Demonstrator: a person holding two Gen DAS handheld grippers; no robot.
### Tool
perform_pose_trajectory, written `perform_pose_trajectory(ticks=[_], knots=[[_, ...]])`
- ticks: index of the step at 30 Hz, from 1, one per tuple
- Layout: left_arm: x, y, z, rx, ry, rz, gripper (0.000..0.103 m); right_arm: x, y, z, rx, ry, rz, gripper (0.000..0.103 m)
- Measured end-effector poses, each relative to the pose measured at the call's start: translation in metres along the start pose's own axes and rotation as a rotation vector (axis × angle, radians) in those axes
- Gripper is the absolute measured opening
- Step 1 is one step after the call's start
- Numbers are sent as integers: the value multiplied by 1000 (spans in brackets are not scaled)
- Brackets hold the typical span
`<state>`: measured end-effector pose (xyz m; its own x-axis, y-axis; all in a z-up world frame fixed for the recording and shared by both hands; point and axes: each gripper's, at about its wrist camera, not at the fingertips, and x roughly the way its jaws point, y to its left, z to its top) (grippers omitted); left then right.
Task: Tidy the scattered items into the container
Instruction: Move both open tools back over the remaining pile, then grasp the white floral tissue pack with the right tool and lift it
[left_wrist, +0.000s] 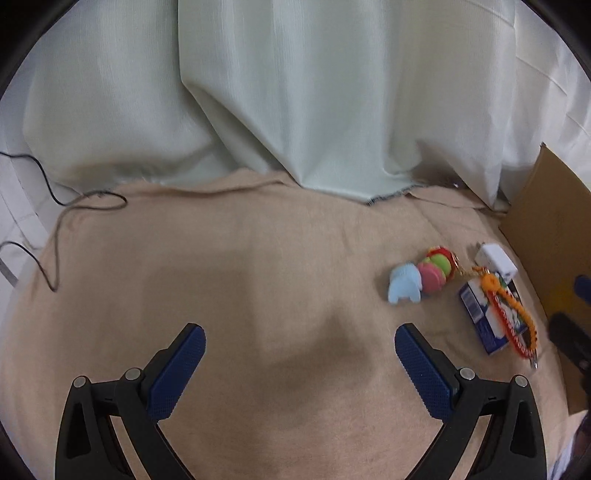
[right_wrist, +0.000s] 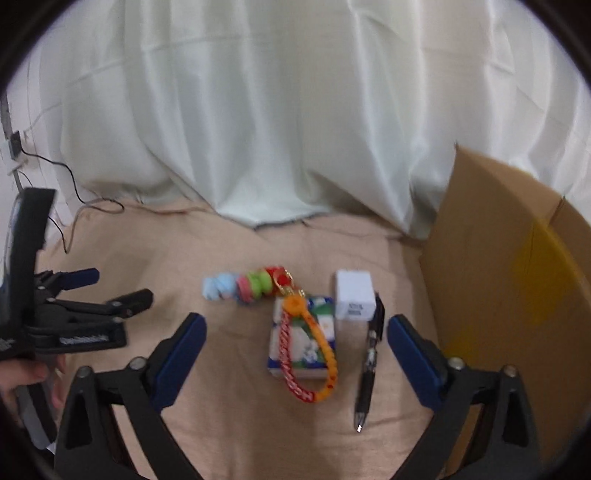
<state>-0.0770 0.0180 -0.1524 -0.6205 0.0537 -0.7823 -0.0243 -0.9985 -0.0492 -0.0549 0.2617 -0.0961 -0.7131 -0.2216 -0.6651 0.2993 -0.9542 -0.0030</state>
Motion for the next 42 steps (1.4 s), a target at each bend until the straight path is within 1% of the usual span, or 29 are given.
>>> perform_pose_trajectory(ticks=[1,2,3,4,5,6,11,13,17,21,22,24,27,29,30,31,34,38,40,42], knots=[[3,-1,-3,4,13,-15,103,5,-2,-4,-2,17,1,90],[4,-3,-6,11,16,-23,103,10,-3,-7,-7,32,3,89],[4,-5,-7,21,11,-26,103,14,-5,-9,-7,42,2,87],[3,-7,-9,30,4,-22,103,18,-7,-9,2,48,-3,82],[2,-8,-9,35,1,-17,103,21,-8,-9,14,50,5,80],[2,-9,-9,35,0,-18,103,23,-9,-8,20,56,19,80],[0,-7,-10,27,0,-40,103,35,-2,-8,17,82,23,80],[-2,-6,-11,31,-3,-42,103,39,3,-10,2,85,13,80],[-4,-3,-13,33,-5,-41,103,53,6,-16,-12,131,-2,80],[-8,-1,-14,33,-13,-46,103,60,9,-20,-21,141,-8,80],[-9,0,-15,34,-13,-47,103,60,10,-20,-25,137,-20,75],[-9,1,-16,31,-14,-49,103,59,9,-20,-34,122,-39,69],[-11,3,-18,31,-17,-61,103,61,3,-21,11,131,-25,70],[-13,3,-18,37,-27,-61,103,66,1,-24,17,147,-20,70],[-14,3,-18,39,-29,-62,103,67,0,-26,14,155,-11,66],[-15,2,-18,41,-33,-68,103,67,0,-27,14,156,3,57],[-16,-1,-17,57,-44,-99,103,64,0,-27,24,152,12,57],[-13,-6,-8,116,-43,-89,103,48,-1,-26,29,112,46,57],[-13,-11,-2,151,-61,-95,103,40,-2,-27,29,103,62,57],[-14,-18,2,170,-76,-86,103,29,-4,-28,33,79,71,57]])
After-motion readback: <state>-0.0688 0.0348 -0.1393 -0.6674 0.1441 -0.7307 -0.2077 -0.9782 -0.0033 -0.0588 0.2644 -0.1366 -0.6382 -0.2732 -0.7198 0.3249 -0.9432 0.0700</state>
